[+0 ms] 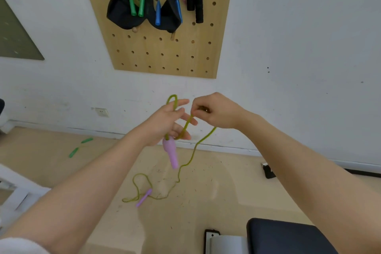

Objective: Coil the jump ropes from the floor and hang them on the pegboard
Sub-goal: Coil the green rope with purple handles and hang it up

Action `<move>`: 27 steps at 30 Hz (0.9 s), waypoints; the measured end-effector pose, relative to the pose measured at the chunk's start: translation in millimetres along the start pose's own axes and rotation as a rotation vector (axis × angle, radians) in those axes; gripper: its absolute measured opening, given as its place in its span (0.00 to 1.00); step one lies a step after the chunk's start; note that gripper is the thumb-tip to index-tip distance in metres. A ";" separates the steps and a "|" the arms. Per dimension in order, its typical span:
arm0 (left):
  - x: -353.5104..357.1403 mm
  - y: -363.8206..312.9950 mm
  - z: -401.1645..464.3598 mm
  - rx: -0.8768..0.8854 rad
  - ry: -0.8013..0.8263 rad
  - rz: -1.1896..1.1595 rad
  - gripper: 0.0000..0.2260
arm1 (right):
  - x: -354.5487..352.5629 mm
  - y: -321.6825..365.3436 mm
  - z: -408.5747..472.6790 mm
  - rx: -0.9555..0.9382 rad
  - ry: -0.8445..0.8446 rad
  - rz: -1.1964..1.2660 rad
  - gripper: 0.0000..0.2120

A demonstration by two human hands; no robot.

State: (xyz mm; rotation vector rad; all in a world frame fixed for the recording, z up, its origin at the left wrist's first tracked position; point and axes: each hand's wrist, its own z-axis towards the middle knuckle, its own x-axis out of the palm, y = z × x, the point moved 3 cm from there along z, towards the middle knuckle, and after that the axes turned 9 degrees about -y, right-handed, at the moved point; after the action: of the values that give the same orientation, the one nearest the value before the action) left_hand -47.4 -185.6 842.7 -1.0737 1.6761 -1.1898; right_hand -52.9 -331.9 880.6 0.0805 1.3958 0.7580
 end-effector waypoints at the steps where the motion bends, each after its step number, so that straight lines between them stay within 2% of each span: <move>1: 6.3 -2.0 -3.3 -0.002 0.027 -0.042 0.10 | -4.1 0.9 -0.2 -0.033 -0.058 0.019 0.07; 5: 19.6 -4.9 -6.2 -0.017 0.107 -0.039 0.17 | -13.8 -2.3 -3.5 -0.036 -0.186 0.077 0.05; 9: 18.9 -10.4 -6.3 -0.150 0.248 0.069 0.25 | -20.8 -1.1 -4.6 -0.028 -0.288 0.164 0.09; 12: 12.4 -13.0 -10.0 -0.191 0.387 0.163 0.25 | -22.3 1.4 -5.2 -0.016 -0.265 0.264 0.09; 15: 3.2 -12.4 -14.1 -0.151 0.407 0.207 0.21 | -28.0 -2.1 -3.7 0.058 -0.261 0.442 0.09; 17: 1.1 -16.9 -16.1 -0.121 0.412 0.112 0.21 | -29.8 -8.6 -1.3 0.131 -0.201 0.567 0.07; 20: 4.3 -33.3 -17.1 -0.075 0.488 -0.155 0.20 | -19.3 -20.0 4.2 0.248 -0.123 0.762 0.05; 22: 6.4 -43.6 -16.6 -0.047 0.630 -0.390 0.20 | -2.5 -26.1 6.7 0.339 -0.101 0.879 0.08; 24: 2.8 -48.6 -15.0 -0.024 0.826 -0.670 0.16 | 17.2 -35.5 4.5 0.441 -0.056 0.854 0.12; 25: -2.3 -46.3 -10.3 -0.003 0.795 -0.740 0.14 | 26.3 -40.3 1.8 0.492 0.012 0.767 0.13; 27: -12.6 -33.1 2.4 -0.004 0.548 -0.750 0.11 | 42.0 -46.7 -4.8 0.581 0.211 0.543 0.16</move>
State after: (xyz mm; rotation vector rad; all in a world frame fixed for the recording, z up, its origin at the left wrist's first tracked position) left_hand -35.0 -181.0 875.7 -1.5454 1.7002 -2.1085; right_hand -37.8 -347.5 821.5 0.8828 1.7898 0.7905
